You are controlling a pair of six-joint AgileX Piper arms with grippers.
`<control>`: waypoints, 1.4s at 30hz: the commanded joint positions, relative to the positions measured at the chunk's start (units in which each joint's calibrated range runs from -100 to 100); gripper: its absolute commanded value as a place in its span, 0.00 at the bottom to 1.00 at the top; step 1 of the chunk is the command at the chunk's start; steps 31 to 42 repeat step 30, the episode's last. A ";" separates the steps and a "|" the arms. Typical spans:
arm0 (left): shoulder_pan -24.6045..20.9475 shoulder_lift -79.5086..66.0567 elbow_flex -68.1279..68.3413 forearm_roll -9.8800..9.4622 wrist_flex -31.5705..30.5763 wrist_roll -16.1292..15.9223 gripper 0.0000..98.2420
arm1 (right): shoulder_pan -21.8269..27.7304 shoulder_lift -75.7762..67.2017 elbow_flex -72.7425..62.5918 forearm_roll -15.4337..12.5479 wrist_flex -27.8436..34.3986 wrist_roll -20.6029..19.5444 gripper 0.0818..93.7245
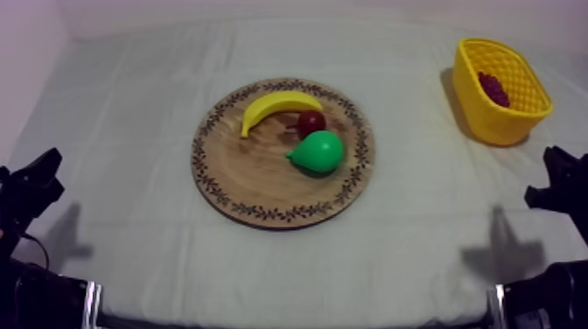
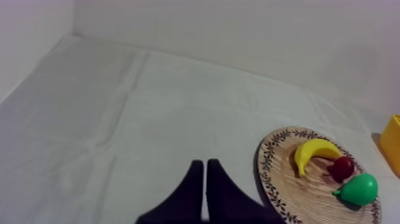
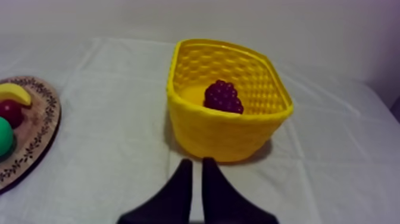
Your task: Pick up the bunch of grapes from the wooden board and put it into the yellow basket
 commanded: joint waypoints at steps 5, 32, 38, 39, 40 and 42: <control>0.00 0.00 -0.02 -0.04 -0.05 0.02 0.00 | -0.26 -0.17 0.67 -0.11 2.11 -2.16 0.00; 0.00 0.00 -0.02 -0.04 -0.05 0.02 0.00 | -0.67 -0.14 0.77 1.46 4.75 5.61 0.00; 0.00 0.00 -0.02 -0.04 -0.05 0.02 0.00 | -0.67 -0.14 0.77 1.46 4.75 5.61 0.00; 0.00 0.00 -0.02 -0.04 -0.05 0.02 0.00 | -0.67 -0.14 0.77 1.46 4.75 5.61 0.00; 0.00 0.00 -0.02 -0.04 -0.05 0.02 0.00 | -0.67 -0.14 0.77 1.46 4.75 5.61 0.00; 0.00 0.00 -0.02 -0.04 -0.05 0.02 0.00 | -0.67 -0.14 0.77 1.46 4.75 5.61 0.00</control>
